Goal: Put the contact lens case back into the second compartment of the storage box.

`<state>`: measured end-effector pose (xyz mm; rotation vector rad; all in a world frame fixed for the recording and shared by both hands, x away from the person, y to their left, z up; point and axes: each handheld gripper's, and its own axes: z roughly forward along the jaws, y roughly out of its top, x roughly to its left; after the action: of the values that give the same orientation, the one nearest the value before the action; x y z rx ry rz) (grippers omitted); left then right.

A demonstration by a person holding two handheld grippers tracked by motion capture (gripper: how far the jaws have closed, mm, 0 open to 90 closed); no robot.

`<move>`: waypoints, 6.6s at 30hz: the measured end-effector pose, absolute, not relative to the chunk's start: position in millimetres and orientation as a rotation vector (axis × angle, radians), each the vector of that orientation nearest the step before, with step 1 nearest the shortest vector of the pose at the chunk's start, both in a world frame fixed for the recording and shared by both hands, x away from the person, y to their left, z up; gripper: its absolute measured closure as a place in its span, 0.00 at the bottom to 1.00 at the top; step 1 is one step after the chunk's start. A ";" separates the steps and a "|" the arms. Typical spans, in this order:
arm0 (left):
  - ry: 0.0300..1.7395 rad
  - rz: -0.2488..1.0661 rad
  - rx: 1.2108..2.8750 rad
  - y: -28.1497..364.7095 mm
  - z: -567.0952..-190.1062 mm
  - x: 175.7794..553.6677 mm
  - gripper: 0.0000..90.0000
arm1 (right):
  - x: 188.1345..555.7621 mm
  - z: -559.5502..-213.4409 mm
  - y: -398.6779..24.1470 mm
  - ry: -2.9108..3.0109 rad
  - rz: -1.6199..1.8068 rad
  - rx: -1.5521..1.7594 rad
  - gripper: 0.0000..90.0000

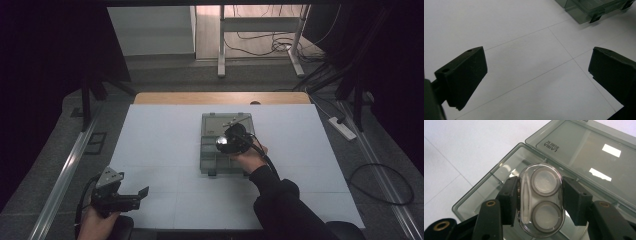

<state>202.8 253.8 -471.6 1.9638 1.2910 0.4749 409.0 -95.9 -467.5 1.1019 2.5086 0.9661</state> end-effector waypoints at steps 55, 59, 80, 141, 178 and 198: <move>1.287 0.478 1.966 253.5 -471.7 202.9 0.02 | 420.5 -476.5 -83.1 2.527 0.923 1.088 0.35; 1.288 0.478 1.966 253.5 -471.7 202.9 0.02 | 417.7 -473.7 -85.5 2.550 0.930 1.078 0.31; 1.289 0.480 1.972 252.9 -471.6 203.1 0.03 | 398.6 -466.0 -102.6 2.603 0.952 1.053 0.16; 1.281 0.480 1.971 253.0 -471.4 202.5 0.03 | 353.8 -457.7 -143.1 2.701 0.953 0.919 0.03; 1.288 0.481 1.968 253.4 -471.5 202.4 0.03 | 331.1 -453.7 -194.1 2.653 0.995 1.000 0.03; 1.294 0.483 1.965 253.3 -471.4 202.4 0.03 | 317.0 -453.1 -226.5 2.605 1.008 1.066 0.03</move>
<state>202.4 253.3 -471.4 1.9649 1.2943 0.4834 317.0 -226.5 -453.1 1.0663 2.6052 1.0077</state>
